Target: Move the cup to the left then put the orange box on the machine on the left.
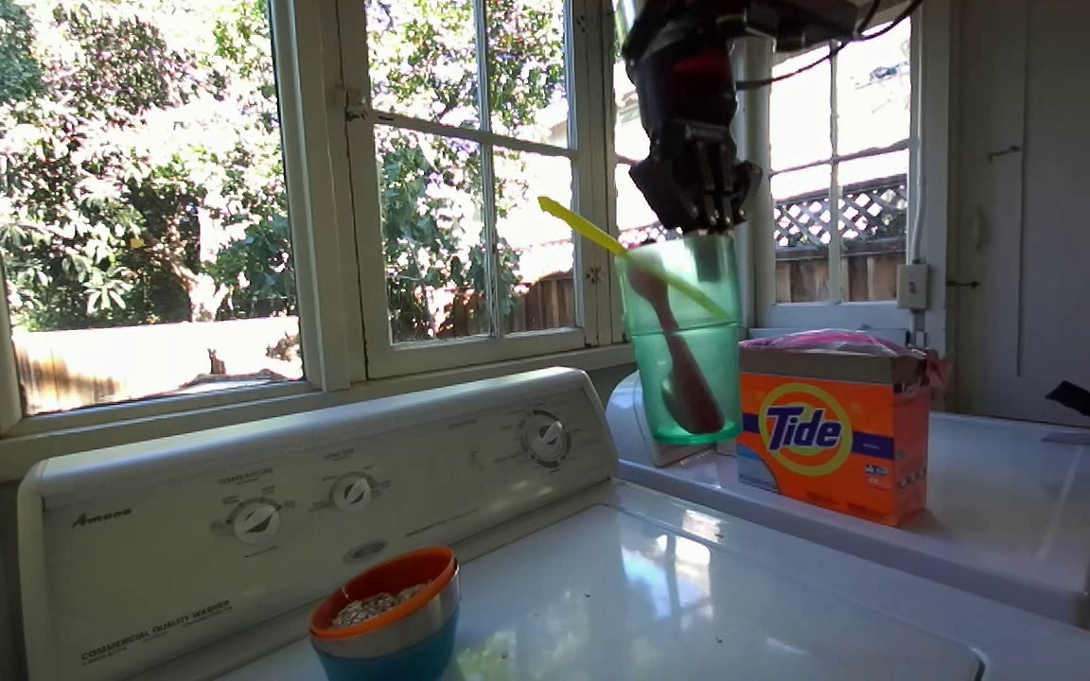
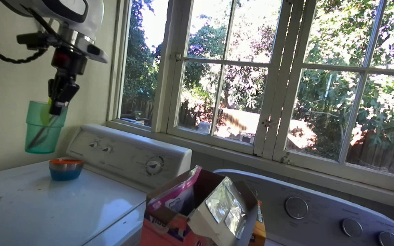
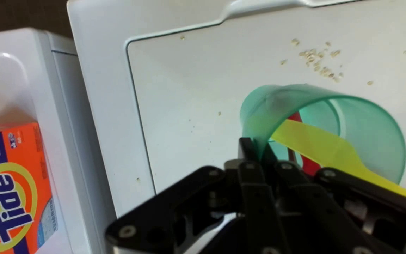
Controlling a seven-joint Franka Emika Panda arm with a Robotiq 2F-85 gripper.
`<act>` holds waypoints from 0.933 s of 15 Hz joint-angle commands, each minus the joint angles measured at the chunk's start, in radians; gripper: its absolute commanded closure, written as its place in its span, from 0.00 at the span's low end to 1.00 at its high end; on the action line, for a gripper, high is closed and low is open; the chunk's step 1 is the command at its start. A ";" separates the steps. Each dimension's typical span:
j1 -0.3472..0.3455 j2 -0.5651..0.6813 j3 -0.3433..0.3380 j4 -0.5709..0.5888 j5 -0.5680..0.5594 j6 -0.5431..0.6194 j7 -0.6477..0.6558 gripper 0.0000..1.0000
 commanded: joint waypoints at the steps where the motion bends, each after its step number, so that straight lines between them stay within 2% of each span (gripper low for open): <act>1: 0.075 -0.020 0.045 0.076 -0.017 -0.105 0.091 0.99; 3: 0.121 0.001 0.075 0.138 -0.054 -0.130 0.125 0.99; 8: 0.203 0.086 0.116 0.239 -0.101 -0.040 0.166 0.99; 9: 0.207 0.098 0.124 0.240 -0.099 -0.021 0.145 0.99; 10: 0.196 0.046 0.115 0.185 -0.084 -0.040 0.157 0.99; 11: 0.201 0.058 0.117 0.190 -0.085 -0.035 0.157 0.95; 14: 0.198 0.062 0.115 0.190 -0.085 -0.035 0.157 0.95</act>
